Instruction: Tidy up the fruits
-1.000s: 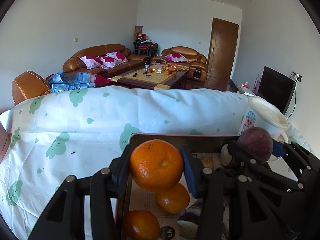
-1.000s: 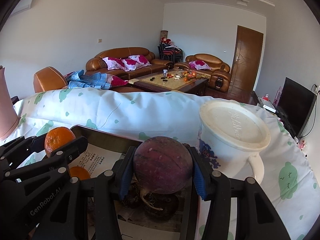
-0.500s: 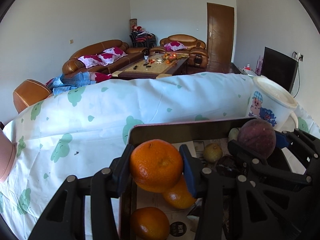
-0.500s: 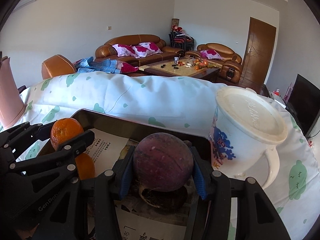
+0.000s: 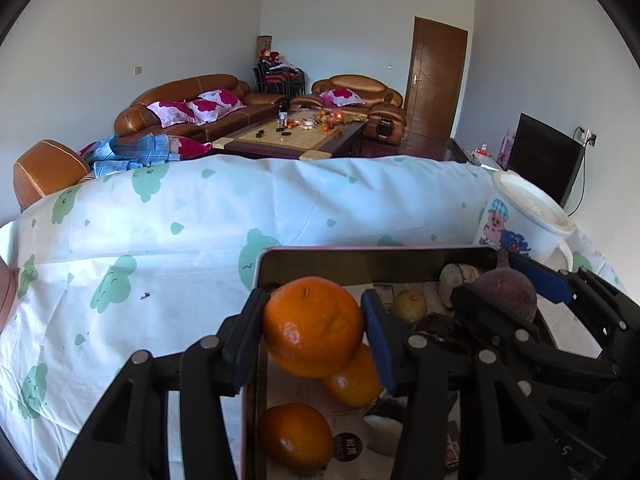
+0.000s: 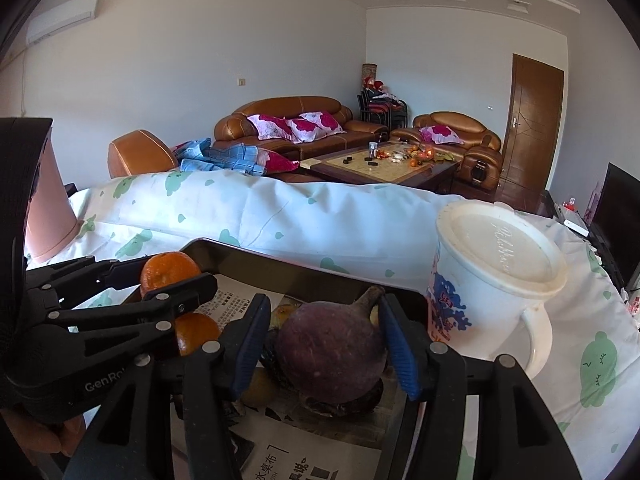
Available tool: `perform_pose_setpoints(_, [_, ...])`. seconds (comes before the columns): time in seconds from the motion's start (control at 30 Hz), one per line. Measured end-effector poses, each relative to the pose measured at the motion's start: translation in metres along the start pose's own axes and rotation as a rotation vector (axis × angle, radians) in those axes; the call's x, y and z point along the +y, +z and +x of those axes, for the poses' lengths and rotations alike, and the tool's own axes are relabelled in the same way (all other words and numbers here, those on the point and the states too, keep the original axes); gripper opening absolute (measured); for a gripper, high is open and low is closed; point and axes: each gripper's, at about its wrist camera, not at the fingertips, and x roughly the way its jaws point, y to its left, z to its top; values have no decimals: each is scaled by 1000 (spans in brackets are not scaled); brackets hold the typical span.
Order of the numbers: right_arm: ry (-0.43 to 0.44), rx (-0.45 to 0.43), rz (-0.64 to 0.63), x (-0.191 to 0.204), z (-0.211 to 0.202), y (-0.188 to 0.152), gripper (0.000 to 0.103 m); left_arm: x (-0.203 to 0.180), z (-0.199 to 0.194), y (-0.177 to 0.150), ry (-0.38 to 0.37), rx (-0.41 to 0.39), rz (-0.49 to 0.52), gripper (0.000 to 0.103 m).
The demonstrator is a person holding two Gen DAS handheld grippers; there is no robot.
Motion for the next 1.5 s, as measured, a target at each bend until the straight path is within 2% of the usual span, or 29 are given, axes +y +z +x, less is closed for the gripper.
perform_pose_setpoints(0.03, [14, -12, 10, -2, -2, 0, 61, -2, -5, 1, 18, -18, 12, 53])
perform_pose_setpoints(0.07, [35, -23, 23, -4, -5, 0, 63, -4, -12, 1, 52, -48, 29, 59])
perform_pose_setpoints(0.13, [85, -31, 64, -10, -7, -1, 66, -8, -25, 1, 133, -122, 67, 74])
perform_pose_setpoints(0.17, [110, -33, 81, -12, -8, -2, 68, -7, -30, 1, 162, -149, 72, 84])
perform_pose_setpoints(0.2, [132, -38, 93, -13, -8, -2, 70, -5, -33, 1, 179, -165, 64, 95])
perform_pose_setpoints(0.23, [157, -44, 106, -15, -10, -3, 73, -1, -36, 1, 182, -173, 44, 99])
perform_pose_setpoints(0.27, [189, -49, 121, -16, -11, -4, 81, 4, -37, 0, 166, -176, 22, 103])
perform_pose_setpoints(0.3, [217, -55, 133, -15, -12, -5, 85, 10, -38, 0, 136, -174, 3, 103])
perform_pose_setpoints(0.37, [227, -63, 126, -7, -14, -7, 87, 17, -40, -2, 115, -174, -18, 103])
perform_pose_setpoints(0.43, [243, -71, 129, -5, -17, -8, 88, 20, -42, -6, 145, -187, -13, 103])
perform_pose_setpoints(0.53, [289, -104, 197, -11, -24, -10, 88, 19, -48, -14, 190, -211, 2, 103])
perform_pose_setpoints(0.63, [262, -164, 237, -14, -36, -12, 88, 18, -55, -21, 196, -240, 9, 103])
perform_pose_setpoints(0.7, [207, -225, 264, -17, -48, -13, 88, 19, -61, -26, 204, -252, 12, 103])
perform_pose_setpoints(0.8, [92, -320, 286, -18, -67, -16, 88, 22, -68, -34, 201, -259, -8, 103])
perform_pose_setpoints(0.93, [-77, -436, 252, -7, -93, -24, 91, 25, -79, -42, 186, -281, -39, 103])
perform_pose_setpoints(0.97, [-108, -452, 239, -2, -96, -25, 95, 27, -82, -44, 185, -293, -49, 103])
perform_pose_setpoints(1.03, [-160, -462, 209, 9, -100, -28, 96, 30, -88, -47, 186, -314, -62, 103])
perform_pose_setpoints(1.27, [-210, -518, 152, 28, -120, -39, 97, 24, -104, -57, 210, -355, -40, 103])
perform_pose_setpoints(1.33, [-219, -531, 160, 29, -126, -43, 100, 22, -107, -59, 215, -352, -33, 103])
perform_pose_setpoints(1.5, [-220, -502, 175, 34, -135, -50, 101, 24, -116, -66, 222, -345, -41, 103])
